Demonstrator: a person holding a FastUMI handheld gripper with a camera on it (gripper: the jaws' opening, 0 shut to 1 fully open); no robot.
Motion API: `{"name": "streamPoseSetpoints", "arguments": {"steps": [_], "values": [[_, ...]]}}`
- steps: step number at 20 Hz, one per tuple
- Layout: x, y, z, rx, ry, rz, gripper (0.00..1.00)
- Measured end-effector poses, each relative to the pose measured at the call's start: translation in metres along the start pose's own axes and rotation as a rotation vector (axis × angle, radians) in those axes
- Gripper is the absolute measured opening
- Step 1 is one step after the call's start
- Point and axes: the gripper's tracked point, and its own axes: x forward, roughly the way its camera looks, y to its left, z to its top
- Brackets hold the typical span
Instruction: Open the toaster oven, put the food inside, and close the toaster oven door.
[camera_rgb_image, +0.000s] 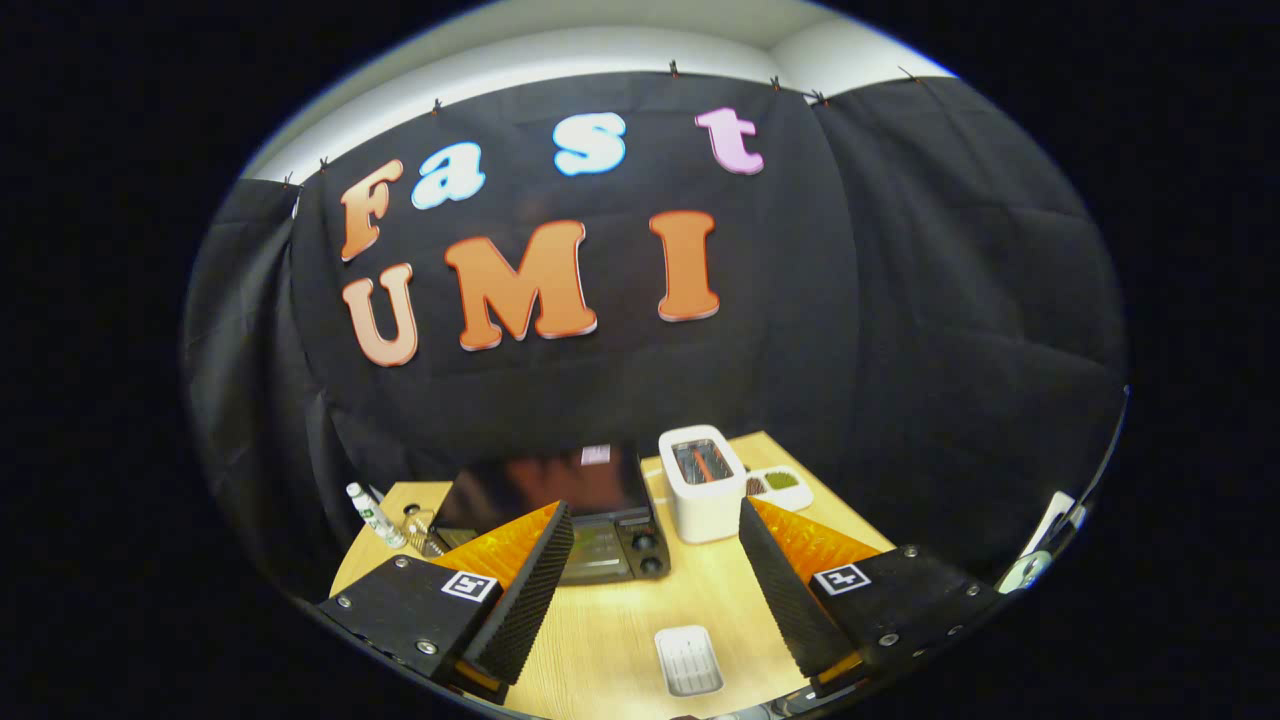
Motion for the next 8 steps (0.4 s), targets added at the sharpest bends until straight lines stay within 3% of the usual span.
{"name": "streamPoseSetpoints", "arguments": {"steps": [3, 8], "values": [[-0.019, 0.013, 0.061, -0.032, -0.085, 0.022, 0.99], [-0.045, 0.043, 0.112, 0.023, -0.180, 0.101, 0.99]]}}
